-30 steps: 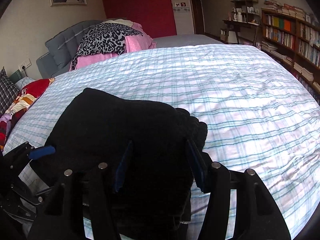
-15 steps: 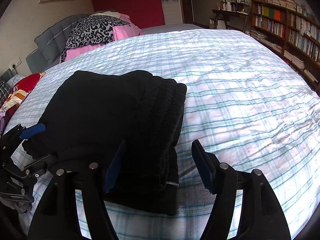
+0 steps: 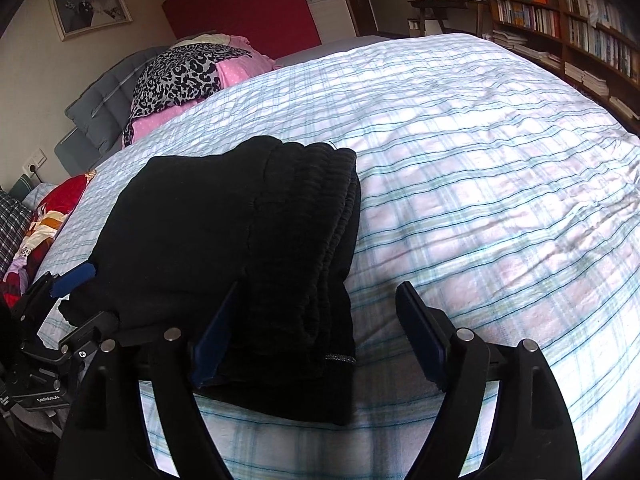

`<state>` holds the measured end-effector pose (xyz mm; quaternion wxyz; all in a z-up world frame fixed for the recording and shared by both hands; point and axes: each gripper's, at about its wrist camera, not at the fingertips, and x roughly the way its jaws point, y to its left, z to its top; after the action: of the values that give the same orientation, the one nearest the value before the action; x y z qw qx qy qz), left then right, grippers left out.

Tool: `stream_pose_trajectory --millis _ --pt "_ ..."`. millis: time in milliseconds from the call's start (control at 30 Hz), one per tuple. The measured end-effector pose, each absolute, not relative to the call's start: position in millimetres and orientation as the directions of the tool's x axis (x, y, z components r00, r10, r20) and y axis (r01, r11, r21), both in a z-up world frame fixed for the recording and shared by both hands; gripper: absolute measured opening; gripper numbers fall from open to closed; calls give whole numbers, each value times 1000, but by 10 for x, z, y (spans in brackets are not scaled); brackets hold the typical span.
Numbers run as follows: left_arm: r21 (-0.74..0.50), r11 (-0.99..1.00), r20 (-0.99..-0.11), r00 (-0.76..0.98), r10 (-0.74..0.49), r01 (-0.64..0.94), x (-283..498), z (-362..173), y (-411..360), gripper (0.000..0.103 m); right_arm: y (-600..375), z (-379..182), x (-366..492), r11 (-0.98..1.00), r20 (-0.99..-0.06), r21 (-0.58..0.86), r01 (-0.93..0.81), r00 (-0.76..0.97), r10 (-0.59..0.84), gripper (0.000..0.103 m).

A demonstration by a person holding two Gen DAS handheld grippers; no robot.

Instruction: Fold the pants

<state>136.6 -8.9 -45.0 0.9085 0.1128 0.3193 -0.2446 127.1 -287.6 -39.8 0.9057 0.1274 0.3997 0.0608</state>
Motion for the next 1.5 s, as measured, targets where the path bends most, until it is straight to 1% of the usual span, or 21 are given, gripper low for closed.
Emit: stream_pose_trajectory --millis 133,600,667,767,867,900,1067,1133,1300,1500 --pt "57 858 -633 683 -364 510 1361 -442 -86 86 -2908 -411 1268 954 -707 301 -1 671 224 84" --pt "47 862 -629 686 -367 504 1367 -413 -56 86 -2945 -381 1252 951 -702 309 -1 674 229 85" --pt "4 867 -624 679 -387 498 1376 -369 19 86 -2968 -368 1225 945 -693 326 -10 677 247 85" --pt "-96 873 -622 656 -428 478 1427 -304 187 86 -3048 -370 1177 929 -682 370 -18 674 285 87" --pt "-185 880 -624 640 -449 438 1502 -250 372 87 -3078 -341 1155 925 -678 380 -16 676 290 89" --pt "-201 885 -624 641 -446 420 1516 -234 431 89 -3081 -323 1149 926 -677 377 -15 678 287 90" --pt "-221 910 -628 663 -409 352 1639 -138 668 90 -3137 -198 1120 922 -662 388 -15 691 290 91" --pt "-247 912 -631 660 -409 329 1697 -114 763 90 -3166 -143 1108 918 -651 397 -13 701 292 91" --pt "-355 897 -648 622 -440 266 1929 -98 971 92 -3252 -28 1188 890 -626 456 -16 704 334 94" --pt "-448 869 -690 537 -485 209 2206 -267 992 92 -3287 -67 1466 865 -652 502 17 664 366 95"
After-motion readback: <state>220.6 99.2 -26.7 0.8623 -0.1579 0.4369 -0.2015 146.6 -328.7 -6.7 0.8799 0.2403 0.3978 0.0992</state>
